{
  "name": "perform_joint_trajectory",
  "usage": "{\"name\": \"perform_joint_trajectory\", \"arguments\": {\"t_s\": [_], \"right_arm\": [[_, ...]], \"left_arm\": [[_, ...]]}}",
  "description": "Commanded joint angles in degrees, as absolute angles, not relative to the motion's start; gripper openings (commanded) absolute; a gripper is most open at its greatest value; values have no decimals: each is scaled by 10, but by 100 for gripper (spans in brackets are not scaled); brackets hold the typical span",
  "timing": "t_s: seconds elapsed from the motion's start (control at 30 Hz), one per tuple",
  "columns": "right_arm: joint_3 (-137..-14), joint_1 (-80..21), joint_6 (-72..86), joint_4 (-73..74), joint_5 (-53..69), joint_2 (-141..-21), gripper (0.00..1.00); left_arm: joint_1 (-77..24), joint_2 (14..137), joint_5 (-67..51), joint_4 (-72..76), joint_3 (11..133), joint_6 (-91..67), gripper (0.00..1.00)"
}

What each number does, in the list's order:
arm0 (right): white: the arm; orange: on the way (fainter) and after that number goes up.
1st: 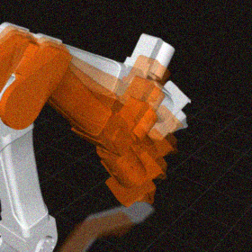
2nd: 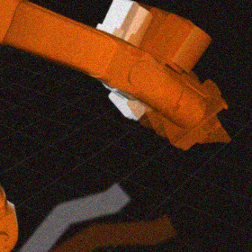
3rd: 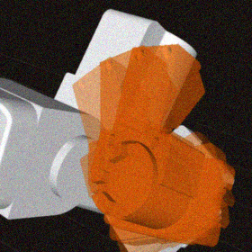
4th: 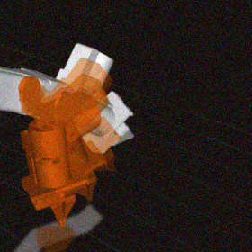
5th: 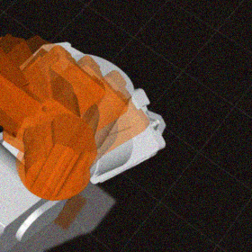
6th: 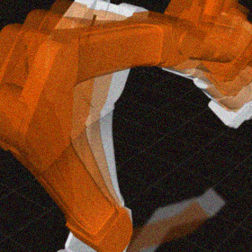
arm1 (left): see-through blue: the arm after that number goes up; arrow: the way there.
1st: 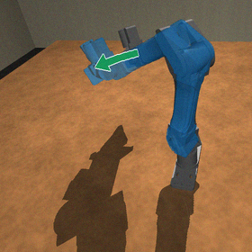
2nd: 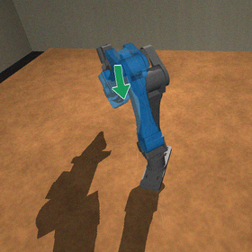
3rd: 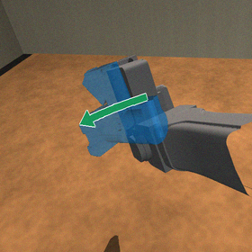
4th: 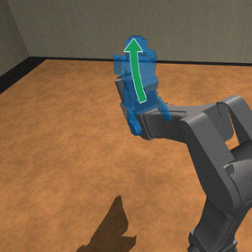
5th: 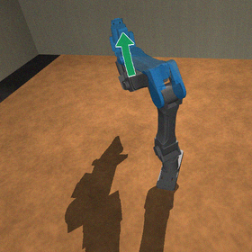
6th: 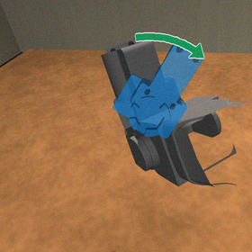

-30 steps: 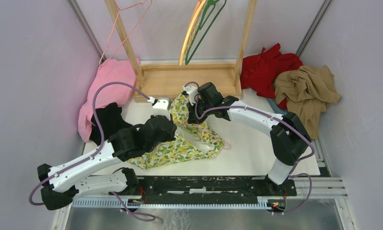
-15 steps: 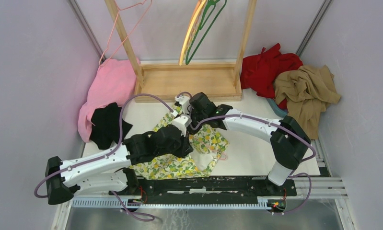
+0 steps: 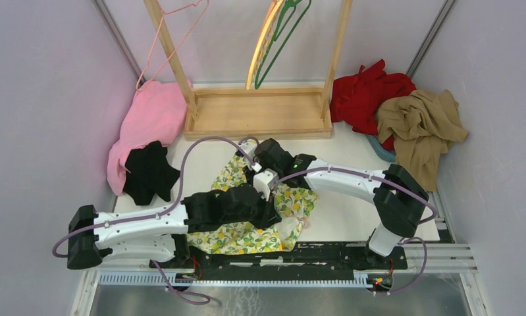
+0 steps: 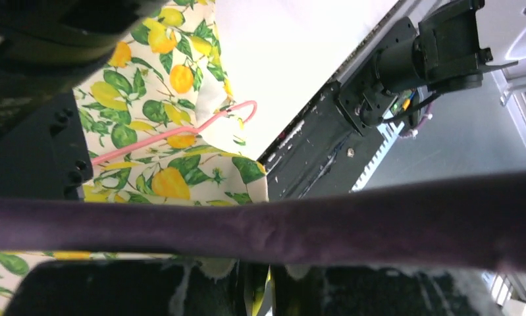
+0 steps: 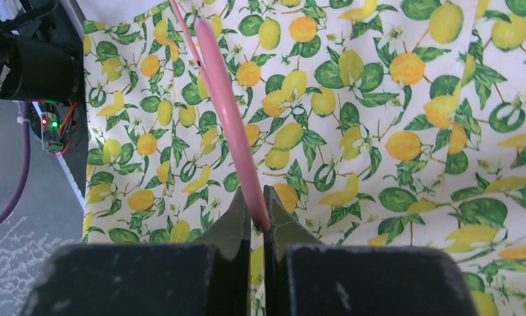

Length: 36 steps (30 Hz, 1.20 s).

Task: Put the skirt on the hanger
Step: Hang the skirt on the hanger.

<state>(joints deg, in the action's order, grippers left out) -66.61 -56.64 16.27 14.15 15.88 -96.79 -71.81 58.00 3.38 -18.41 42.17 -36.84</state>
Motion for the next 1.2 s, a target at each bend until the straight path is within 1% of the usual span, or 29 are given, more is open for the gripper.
{"name": "perform_joint_trajectory", "arguments": {"t_s": [0.0, 0.13, 0.3, 0.33, 0.5, 0.6, 0.67, 0.77, 0.8, 0.83, 1.03, 1.17], "right_arm": [[-662, -573, 169, 181, 133, -920, 1], [-664, -573, 169, 199, 124, -899, 1], [-660, -573, 164, 202, 122, -885, 1], [-660, -573, 162, 203, 118, -884, 1], [-671, -568, 151, 213, 110, -898, 1], [-669, -567, 147, 216, 104, -900, 1], [-662, -565, 145, 212, 100, -897, 1], [-653, -564, 141, 208, 96, -894, 1], [-651, -563, 138, 209, 93, -894, 1], [-649, -564, 136, 208, 92, -894, 1], [-630, -564, 128, 202, 73, -885, 1], [-603, -557, 120, 209, 39, -846, 1]], "left_arm": [[-760, 615, 15, -128, 442, -373, 19], [-795, 631, 21, -126, 431, -387, 20], [-832, 665, 2, -85, 396, -416, 25], [-840, 679, -5, -71, 389, -420, 26], [-884, 768, -39, -22, 387, -436, 27], [-910, 810, -48, -17, 392, -444, 32], [-921, 830, -56, -13, 387, -453, 38], [-934, 851, -72, 5, 373, -465, 50], [-936, 853, -76, 12, 366, -470, 55], [-936, 852, -73, 12, 362, -472, 56], [-934, 788, 5, -57, 378, -465, 55], [-928, 724, 61, -116, 391, -463, 54]]}}
